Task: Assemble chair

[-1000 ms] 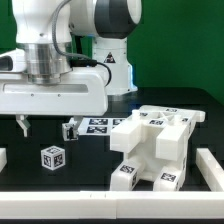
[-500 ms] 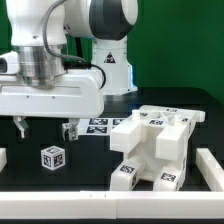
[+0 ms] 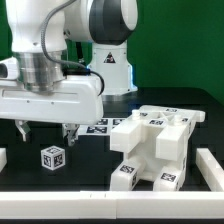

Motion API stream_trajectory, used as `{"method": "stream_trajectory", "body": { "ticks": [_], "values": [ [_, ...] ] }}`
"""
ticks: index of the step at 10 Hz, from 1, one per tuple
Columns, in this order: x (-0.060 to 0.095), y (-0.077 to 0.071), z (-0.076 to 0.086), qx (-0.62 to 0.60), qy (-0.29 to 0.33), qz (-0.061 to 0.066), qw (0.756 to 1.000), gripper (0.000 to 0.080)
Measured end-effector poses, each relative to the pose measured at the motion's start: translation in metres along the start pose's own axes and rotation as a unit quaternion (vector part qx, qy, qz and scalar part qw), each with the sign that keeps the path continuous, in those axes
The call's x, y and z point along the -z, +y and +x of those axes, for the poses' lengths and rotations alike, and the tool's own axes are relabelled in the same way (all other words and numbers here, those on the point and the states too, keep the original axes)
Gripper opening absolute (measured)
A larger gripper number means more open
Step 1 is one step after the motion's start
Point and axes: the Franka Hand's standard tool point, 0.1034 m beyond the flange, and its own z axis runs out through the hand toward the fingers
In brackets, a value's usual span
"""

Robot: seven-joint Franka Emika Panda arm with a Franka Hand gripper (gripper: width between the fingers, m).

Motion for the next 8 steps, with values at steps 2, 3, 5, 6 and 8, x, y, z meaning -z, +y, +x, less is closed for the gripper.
{"method": "stream_trajectory", "body": {
  "ticks": [2, 3, 5, 6, 8],
  "values": [
    [0.000, 0.000, 0.000, -0.001, 0.000, 0.000, 1.000, 0.0649],
    [0.000, 0.000, 0.000, -0.001, 0.000, 0.000, 1.000, 0.0649],
    [-0.001, 0.000, 0.000, -0.002, 0.000, 0.000, 1.000, 0.0649],
    [-0.005, 0.001, 0.002, -0.025, -0.004, 0.002, 1.000, 0.0649],
    [-0.018, -0.001, 0.009, -0.048, -0.005, 0.002, 0.999, 0.0649]
  ]
}}
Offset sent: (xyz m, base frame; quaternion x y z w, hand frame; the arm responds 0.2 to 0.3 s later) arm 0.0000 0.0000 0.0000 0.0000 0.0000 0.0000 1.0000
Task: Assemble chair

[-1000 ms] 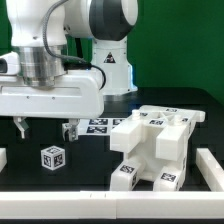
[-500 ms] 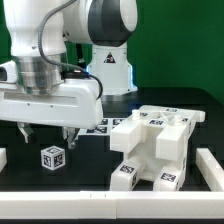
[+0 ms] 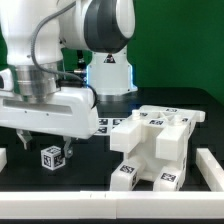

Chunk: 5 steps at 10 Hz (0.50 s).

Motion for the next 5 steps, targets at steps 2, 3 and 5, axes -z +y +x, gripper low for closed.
{"method": "stream_trajectory", "body": {
  "ticks": [2, 3, 5],
  "values": [
    [0.0002, 0.0011, 0.0001, -0.001, 0.000, 0.000, 1.000, 0.0601],
    [-0.0002, 0.0011, -0.0001, -0.001, 0.000, 0.000, 1.000, 0.0601],
    [-0.0003, 0.0012, -0.0001, -0.001, 0.000, 0.000, 1.000, 0.0422]
  ]
}}
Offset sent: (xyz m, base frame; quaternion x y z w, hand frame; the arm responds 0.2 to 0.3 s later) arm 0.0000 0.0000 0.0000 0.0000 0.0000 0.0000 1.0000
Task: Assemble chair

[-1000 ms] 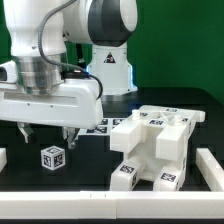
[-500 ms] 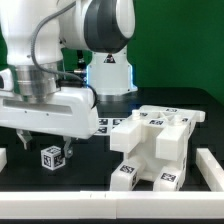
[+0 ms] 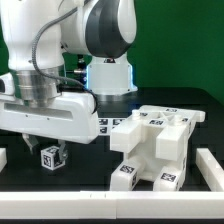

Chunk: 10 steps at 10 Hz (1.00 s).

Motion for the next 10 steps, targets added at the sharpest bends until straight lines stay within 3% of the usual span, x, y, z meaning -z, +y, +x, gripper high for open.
{"method": "stream_trajectory", "body": {
  "ticks": [1, 3, 6, 8, 10],
  "values": [
    [0.000, 0.000, 0.000, 0.000, 0.000, 0.000, 1.000, 0.0282],
    [0.009, -0.007, 0.000, 0.009, 0.005, 0.001, 1.000, 0.0282],
    [0.072, -0.042, -0.012, 0.039, -0.003, 0.022, 0.999, 0.0282],
    [0.119, -0.076, -0.023, 0.046, -0.001, 0.035, 0.998, 0.0284],
    [0.142, -0.116, -0.028, 0.009, -0.008, 0.038, 0.999, 0.0284]
  ]
}}
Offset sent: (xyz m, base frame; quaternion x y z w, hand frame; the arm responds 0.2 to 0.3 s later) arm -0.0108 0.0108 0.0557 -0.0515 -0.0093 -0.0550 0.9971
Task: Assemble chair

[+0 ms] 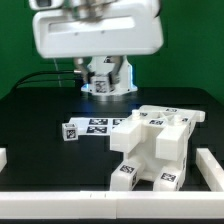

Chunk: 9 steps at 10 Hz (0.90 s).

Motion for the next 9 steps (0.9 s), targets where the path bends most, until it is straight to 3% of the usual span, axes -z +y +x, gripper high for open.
{"method": "stream_trajectory", "body": {
  "ticks": [1, 4, 5, 6, 7, 8, 9],
  "values": [
    [-0.005, -0.013, -0.005, 0.001, 0.000, -0.002, 1.000, 0.0284],
    [-0.007, -0.012, -0.005, 0.007, -0.002, -0.003, 1.000, 0.0284],
    [-0.010, -0.013, -0.006, 0.008, 0.000, -0.019, 1.000, 0.0284],
    [-0.014, -0.024, -0.008, 0.026, 0.004, -0.046, 0.999, 0.0284],
    [-0.013, -0.045, -0.009, 0.032, 0.010, -0.059, 0.998, 0.0284],
    [-0.014, -0.065, -0.012, 0.039, 0.018, -0.065, 0.997, 0.0284],
    [-0.020, -0.077, -0.016, 0.038, 0.029, -0.056, 0.997, 0.0284]
  ]
}}
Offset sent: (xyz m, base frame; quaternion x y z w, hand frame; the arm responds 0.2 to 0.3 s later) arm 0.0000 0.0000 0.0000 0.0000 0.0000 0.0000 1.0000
